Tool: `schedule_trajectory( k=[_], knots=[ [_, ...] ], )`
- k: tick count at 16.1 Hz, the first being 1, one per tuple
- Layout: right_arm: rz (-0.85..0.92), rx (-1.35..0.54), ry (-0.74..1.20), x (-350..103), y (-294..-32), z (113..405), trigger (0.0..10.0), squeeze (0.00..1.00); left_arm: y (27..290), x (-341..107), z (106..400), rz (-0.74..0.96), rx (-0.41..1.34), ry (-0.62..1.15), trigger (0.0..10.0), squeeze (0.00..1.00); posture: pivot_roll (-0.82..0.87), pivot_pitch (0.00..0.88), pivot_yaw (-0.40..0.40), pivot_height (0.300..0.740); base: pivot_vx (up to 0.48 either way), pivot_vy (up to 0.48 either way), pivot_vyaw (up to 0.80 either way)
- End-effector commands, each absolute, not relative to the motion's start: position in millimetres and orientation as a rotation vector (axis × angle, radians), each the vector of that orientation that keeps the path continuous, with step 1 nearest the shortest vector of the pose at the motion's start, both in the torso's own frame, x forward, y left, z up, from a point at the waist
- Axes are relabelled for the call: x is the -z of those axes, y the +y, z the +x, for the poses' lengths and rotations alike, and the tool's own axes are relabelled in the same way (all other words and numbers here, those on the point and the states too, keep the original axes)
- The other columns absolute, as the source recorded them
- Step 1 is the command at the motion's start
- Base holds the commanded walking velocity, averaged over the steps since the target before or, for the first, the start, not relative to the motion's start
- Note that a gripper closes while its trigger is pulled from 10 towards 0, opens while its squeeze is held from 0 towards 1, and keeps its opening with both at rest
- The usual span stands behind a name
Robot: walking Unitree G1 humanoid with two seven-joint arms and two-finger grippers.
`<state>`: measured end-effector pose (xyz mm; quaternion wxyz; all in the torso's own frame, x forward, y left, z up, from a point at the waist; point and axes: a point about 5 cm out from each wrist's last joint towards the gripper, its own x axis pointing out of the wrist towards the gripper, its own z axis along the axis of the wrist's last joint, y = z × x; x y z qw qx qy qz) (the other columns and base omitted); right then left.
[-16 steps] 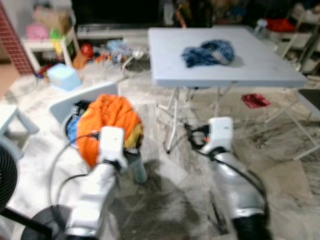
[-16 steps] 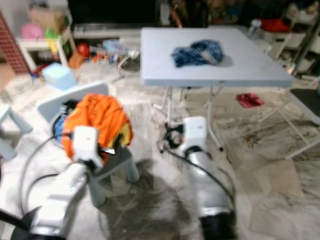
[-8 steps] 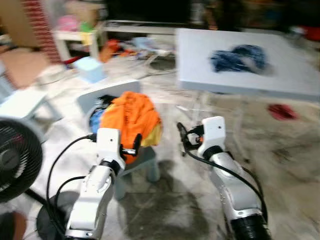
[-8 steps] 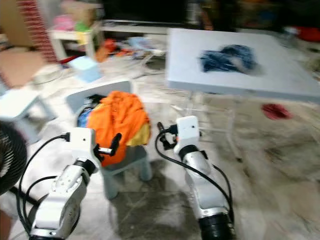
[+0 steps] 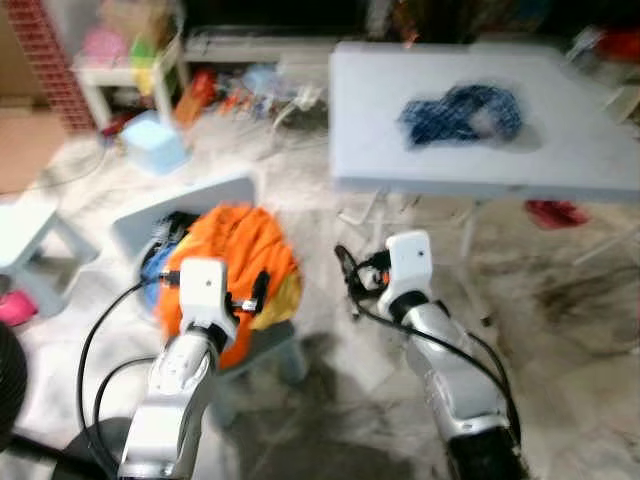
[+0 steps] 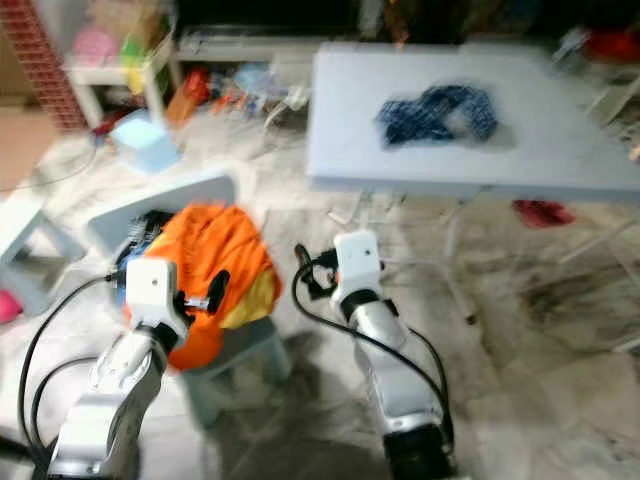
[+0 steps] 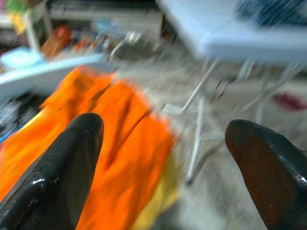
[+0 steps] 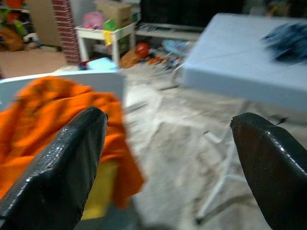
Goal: Hang hanger
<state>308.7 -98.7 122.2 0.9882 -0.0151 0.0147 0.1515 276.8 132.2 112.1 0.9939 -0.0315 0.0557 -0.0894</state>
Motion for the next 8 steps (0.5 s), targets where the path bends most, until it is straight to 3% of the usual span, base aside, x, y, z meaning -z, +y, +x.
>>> schedule_trajectory(
  k=[1,4,6,8],
  knots=[
    [-0.034,-0.289,0.023,-123.9,-104.3,309.3,10.0,0.0,127.7,-110.3,274.5,-0.067,0.197,0.122,10.0,0.0,-0.04,0.0,-0.033,0.74,0.334,0.0,0.0],
    [-0.041,-0.299,0.023,-123.2,-103.6,309.5,10.0,0.0,127.4,-109.8,274.5,-0.066,0.196,0.123,10.0,0.0,-0.03,0.0,-0.037,0.74,0.315,0.102,-0.19],
    [-0.042,-0.3,0.025,-122.8,-103.6,309.8,10.0,0.0,127.2,-108.4,274.4,-0.07,0.192,0.13,10.0,0.0,-0.04,0.0,-0.04,0.74,0.127,0.405,0.76],
    [-0.04,-0.301,0.028,-122.5,-104.3,310.2,10.0,0.0,127.2,-107.5,274.1,-0.075,0.188,0.135,10.0,0.0,-0.04,0.0,-0.042,0.74,0.0,0.439,0.0]
  ],
)
